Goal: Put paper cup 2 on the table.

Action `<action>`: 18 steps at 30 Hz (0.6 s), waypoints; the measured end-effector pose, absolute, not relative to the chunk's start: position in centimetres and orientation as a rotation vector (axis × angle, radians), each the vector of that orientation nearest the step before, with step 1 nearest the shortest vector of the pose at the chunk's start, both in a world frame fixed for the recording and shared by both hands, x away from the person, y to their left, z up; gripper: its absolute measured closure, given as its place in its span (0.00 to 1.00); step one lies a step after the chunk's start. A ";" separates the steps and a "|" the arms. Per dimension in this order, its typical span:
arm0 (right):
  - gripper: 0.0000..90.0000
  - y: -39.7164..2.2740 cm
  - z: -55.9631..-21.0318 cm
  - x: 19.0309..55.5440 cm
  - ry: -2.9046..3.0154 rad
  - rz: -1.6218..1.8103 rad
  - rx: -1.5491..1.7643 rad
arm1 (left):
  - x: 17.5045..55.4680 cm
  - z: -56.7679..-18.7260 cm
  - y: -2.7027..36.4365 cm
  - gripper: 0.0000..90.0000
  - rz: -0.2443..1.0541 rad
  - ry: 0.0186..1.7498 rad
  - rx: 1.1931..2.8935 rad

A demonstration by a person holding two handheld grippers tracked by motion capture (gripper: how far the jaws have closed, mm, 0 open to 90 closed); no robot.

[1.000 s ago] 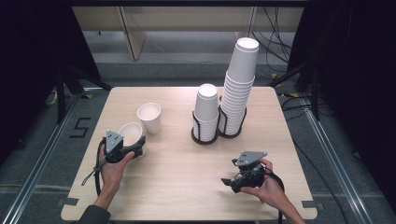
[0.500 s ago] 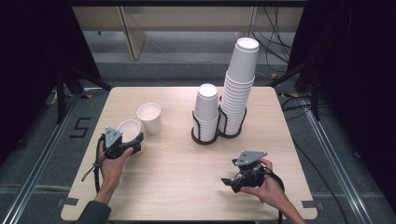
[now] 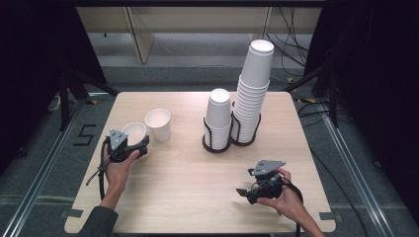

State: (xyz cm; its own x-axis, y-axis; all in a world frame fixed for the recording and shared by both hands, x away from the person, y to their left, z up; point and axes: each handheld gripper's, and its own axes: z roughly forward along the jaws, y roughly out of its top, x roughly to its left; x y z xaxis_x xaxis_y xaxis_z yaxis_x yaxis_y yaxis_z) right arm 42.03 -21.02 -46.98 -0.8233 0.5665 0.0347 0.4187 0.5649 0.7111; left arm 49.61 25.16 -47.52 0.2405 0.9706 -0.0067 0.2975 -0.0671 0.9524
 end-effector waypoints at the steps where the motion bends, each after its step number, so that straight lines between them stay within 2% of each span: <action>1: 0.20 -21.0 -47.1 42.2 2.594 1.107 0.813 | 49.7 -47.6 25.3 0.16 0.889 1.230 1.552; 18: 0.20 -21.1 -47.3 42.0 2.605 1.083 0.799 | 51.9 -47.8 26.6 0.16 0.916 1.253 1.555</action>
